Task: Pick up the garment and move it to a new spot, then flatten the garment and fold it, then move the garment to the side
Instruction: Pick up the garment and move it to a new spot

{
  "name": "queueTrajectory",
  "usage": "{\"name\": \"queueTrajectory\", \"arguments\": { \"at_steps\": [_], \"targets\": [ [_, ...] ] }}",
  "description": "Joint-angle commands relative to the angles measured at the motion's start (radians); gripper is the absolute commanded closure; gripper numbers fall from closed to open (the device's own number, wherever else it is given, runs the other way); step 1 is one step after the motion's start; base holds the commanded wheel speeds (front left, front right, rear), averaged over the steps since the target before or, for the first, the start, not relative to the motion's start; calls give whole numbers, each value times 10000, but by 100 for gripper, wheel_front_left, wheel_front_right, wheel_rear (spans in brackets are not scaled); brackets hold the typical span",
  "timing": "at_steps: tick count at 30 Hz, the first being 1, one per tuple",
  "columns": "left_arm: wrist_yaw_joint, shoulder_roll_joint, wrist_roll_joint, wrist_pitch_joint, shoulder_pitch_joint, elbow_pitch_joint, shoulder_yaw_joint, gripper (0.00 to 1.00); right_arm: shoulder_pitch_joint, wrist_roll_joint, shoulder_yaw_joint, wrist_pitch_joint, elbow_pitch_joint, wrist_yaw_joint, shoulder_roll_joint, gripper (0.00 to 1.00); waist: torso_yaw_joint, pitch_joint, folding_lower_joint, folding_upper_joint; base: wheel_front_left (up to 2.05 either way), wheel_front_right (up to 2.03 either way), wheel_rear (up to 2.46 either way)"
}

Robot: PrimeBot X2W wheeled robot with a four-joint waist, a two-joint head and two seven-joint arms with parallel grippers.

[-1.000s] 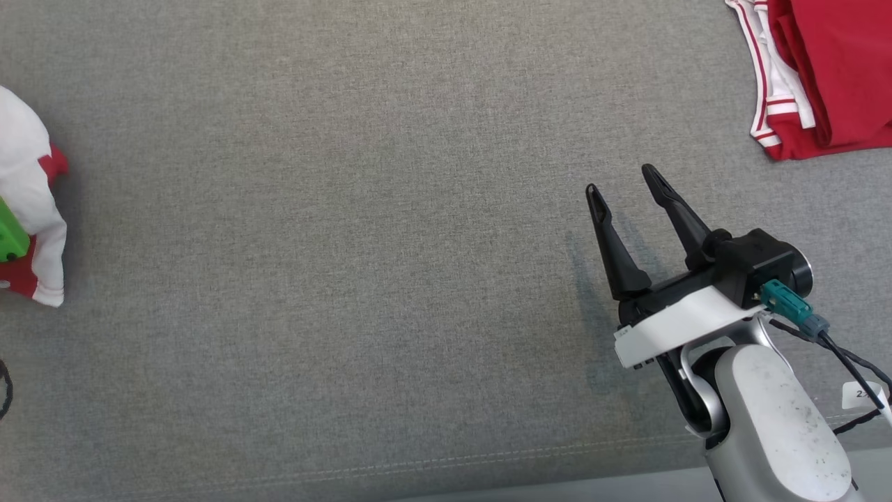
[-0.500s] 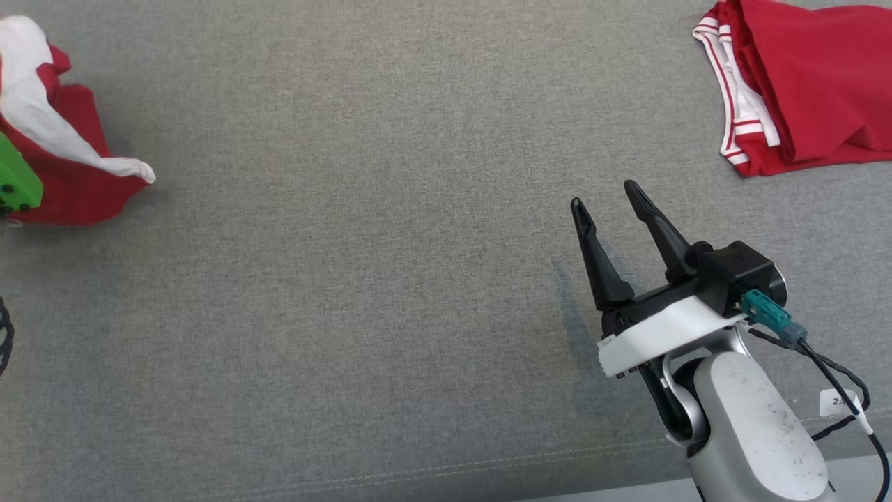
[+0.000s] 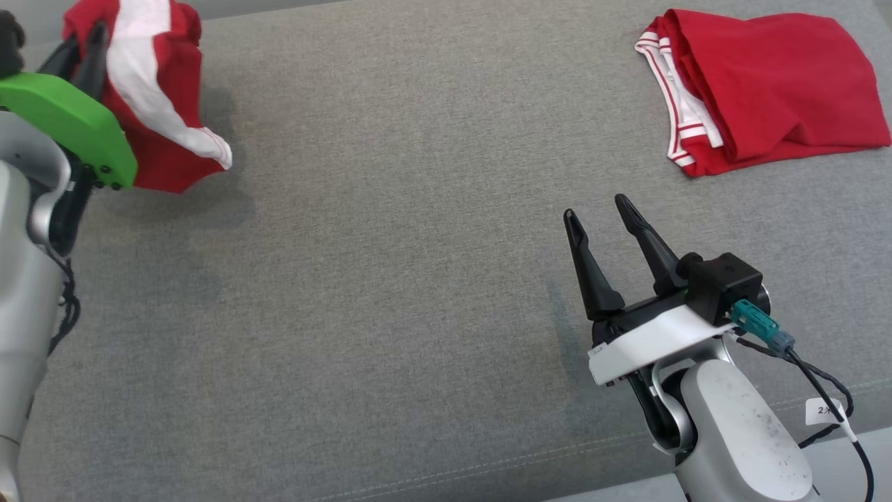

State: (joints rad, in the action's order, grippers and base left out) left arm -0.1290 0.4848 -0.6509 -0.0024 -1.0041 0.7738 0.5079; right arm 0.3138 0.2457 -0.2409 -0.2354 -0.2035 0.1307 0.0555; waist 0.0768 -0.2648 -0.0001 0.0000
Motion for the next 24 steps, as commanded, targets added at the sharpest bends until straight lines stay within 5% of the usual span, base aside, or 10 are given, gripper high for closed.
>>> {"name": "queueTrajectory", "arguments": {
  "at_steps": [1,15,24],
  "targets": [
    [-18,-131,-112,-31,234,-236,168,100,62,104,-7,-87,-60,0,3,0,277,195,1,0,0,0,0],
    [-19,-637,242,394,979,-2729,2254,100,-42,336,-52,-268,-327,0,-39,0,1468,387,1,0,0,0,0],
    [-19,-1139,514,393,1644,-3326,3655,100,-262,376,85,-298,-377,0,-40,0,1226,533,1,0,0,0,0]
  ]
}}
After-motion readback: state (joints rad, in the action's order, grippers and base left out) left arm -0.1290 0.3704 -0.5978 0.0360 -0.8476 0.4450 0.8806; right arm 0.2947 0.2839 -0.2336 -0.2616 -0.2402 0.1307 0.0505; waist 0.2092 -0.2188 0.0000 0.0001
